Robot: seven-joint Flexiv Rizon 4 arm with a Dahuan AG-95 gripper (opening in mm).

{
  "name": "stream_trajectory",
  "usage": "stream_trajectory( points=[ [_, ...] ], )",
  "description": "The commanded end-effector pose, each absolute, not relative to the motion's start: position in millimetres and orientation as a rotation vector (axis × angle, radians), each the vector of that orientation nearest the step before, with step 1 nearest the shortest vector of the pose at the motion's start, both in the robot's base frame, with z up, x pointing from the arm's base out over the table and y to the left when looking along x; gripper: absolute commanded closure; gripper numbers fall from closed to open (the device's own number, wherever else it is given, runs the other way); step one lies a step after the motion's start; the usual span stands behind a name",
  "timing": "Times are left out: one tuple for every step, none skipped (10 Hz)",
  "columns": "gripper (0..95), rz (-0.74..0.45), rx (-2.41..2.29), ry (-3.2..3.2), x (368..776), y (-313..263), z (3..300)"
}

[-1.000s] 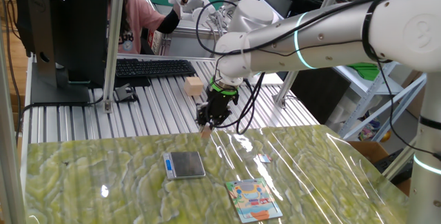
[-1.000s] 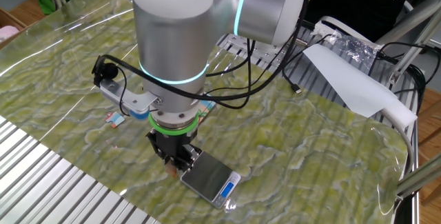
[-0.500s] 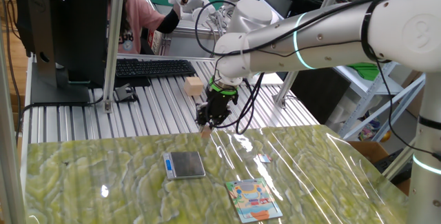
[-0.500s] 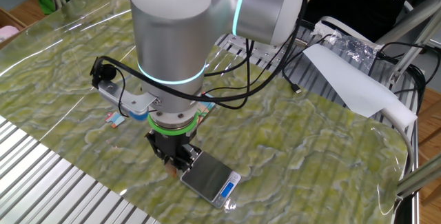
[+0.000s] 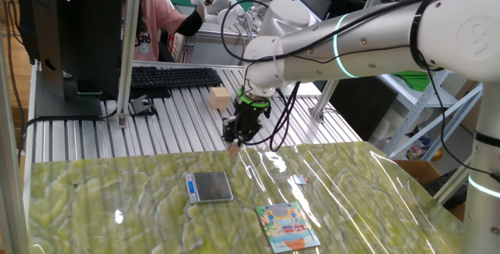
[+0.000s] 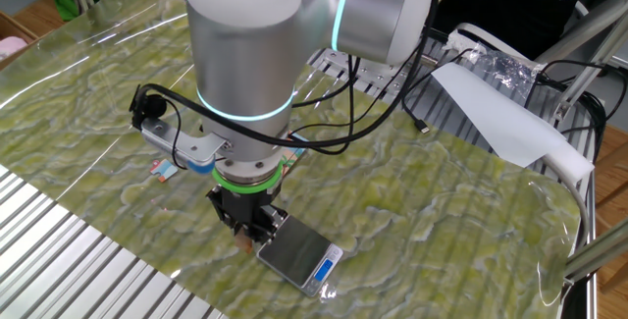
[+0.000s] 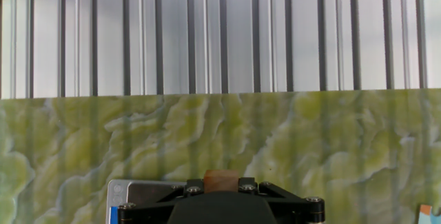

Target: Remove the object from the scale

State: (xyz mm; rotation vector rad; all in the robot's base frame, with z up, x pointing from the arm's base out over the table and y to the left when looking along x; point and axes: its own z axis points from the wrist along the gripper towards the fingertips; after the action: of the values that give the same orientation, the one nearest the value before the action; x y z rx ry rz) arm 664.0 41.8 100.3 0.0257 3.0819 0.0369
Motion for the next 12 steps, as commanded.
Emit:
stream_trajectory(
  points=[
    [95.0, 0.041, 0.042, 3.083, 664.5, 41.7, 100.6],
    [95.0, 0.042, 0.049, 3.086, 665.4, 41.9, 100.8],
    [95.0, 0.043, 0.056, 3.086, 665.8, 42.1, 100.7],
    [95.0, 0.043, 0.086, 3.078, 667.9, 45.1, 99.3],
    [95.0, 0.039, 0.102, 3.078, 673.1, 51.5, 98.5],
    [95.0, 0.036, 0.113, 3.083, 673.1, 51.5, 98.5],
    [95.0, 0.035, 0.114, 3.086, 673.1, 51.5, 98.5],
    [95.0, 0.034, 0.122, 3.100, 673.1, 51.5, 98.5],
    [95.0, 0.030, 0.163, 3.105, 673.1, 51.5, 98.5],
    [95.0, 0.028, 0.188, 3.102, 673.1, 51.5, 98.5],
    [95.0, 0.023, 0.259, 3.095, 673.1, 51.5, 98.5],
    [95.0, 0.024, 0.297, 3.093, 673.1, 51.5, 98.5]
  ],
)
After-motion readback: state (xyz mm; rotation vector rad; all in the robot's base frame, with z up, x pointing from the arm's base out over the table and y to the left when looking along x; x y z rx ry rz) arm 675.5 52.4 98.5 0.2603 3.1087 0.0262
